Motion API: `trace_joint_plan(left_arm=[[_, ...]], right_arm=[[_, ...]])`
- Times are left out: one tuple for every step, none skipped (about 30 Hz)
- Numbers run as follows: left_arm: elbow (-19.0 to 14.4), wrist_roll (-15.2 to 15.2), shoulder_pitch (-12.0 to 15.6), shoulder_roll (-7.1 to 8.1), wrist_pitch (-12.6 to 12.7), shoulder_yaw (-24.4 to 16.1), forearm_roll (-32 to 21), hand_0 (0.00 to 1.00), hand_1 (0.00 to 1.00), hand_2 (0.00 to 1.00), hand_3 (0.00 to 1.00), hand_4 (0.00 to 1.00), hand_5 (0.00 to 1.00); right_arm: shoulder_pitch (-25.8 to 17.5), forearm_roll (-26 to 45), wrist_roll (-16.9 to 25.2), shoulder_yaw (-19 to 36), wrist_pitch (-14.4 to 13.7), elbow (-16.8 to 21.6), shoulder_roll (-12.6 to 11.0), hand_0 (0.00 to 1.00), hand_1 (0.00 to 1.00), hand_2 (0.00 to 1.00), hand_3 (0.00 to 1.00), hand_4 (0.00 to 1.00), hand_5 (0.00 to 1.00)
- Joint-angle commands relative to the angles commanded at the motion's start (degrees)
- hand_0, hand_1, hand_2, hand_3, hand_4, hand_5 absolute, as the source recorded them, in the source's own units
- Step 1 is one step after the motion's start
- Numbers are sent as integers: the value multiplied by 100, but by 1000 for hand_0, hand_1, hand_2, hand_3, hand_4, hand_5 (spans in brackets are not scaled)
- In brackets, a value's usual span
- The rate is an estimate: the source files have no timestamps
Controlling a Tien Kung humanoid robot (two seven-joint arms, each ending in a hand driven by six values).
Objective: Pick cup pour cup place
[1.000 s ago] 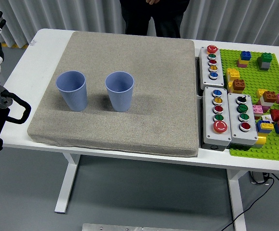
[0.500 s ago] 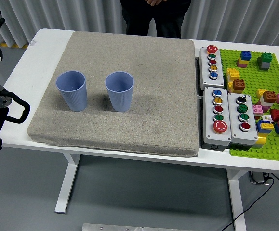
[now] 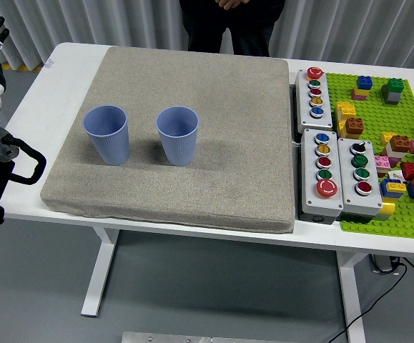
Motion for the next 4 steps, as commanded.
trace_joint_plan(left_arm=[[-2, -1, 4, 0, 0, -5, -6, 782, 768, 857, 895, 841, 998], [-2, -2, 5, 1, 0, -7, -7, 782, 768, 857, 895, 841, 998], [-3, 2, 8, -3, 4, -2, -8, 782, 768, 857, 895, 841, 998], [-4, 3, 9, -5, 5, 4, -6, 782, 768, 857, 895, 841, 998]], right_arm=[[-1, 8, 2, -8, -3, 0, -1, 689, 659, 584, 589, 2, 51], [-1, 10, 3, -10, -4, 0, -1, 689, 659, 584, 589, 2, 51], [-3, 6, 1, -9, -2, 0, -1, 689, 659, 584, 589, 2, 51], [-3, -1, -1, -6, 1, 0, 0, 689, 659, 584, 589, 2, 51]])
